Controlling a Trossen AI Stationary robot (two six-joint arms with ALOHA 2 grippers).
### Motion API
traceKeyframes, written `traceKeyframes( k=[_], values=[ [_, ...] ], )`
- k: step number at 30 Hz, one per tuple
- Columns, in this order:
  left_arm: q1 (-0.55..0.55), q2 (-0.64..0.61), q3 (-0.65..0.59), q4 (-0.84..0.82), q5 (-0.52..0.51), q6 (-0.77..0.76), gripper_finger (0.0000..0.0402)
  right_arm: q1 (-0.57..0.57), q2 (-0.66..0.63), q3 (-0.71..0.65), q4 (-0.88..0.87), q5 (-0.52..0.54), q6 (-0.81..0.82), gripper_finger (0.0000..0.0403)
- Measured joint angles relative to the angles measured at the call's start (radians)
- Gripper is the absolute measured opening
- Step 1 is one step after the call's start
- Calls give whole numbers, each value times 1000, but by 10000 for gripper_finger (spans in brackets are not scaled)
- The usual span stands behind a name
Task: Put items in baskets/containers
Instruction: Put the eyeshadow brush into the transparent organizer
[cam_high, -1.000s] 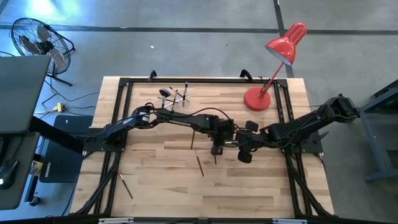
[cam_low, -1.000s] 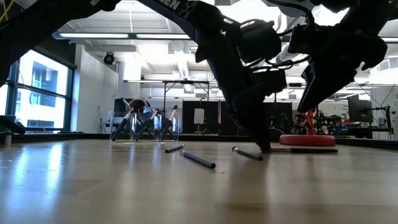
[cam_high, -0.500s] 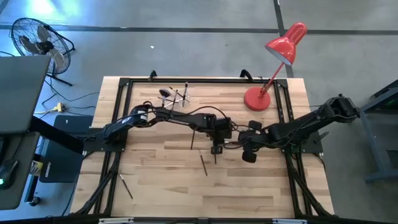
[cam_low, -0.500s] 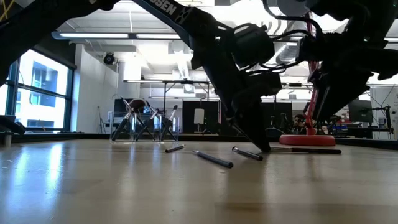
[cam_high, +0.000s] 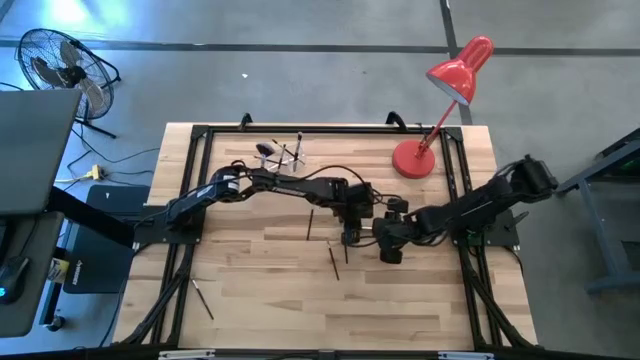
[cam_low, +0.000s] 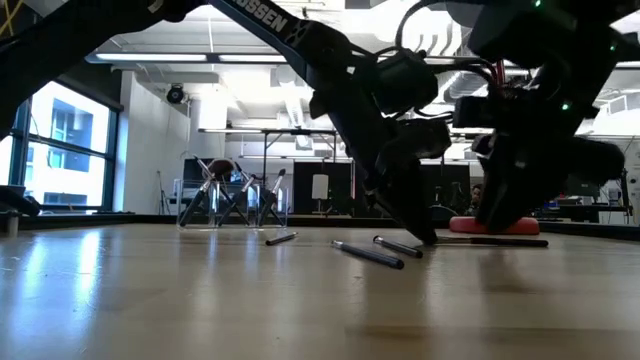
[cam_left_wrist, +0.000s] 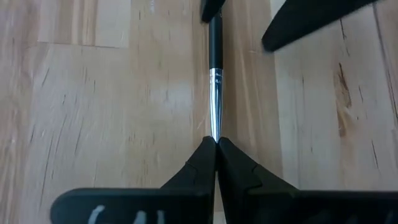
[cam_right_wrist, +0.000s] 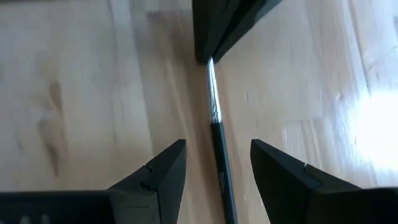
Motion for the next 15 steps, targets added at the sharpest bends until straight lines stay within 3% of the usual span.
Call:
traceKeyframes(
  k=[15],
  values=[
    [1,-5,-1,0,33,-18,0,0,42,0,31,9,-17,173]
  ],
)
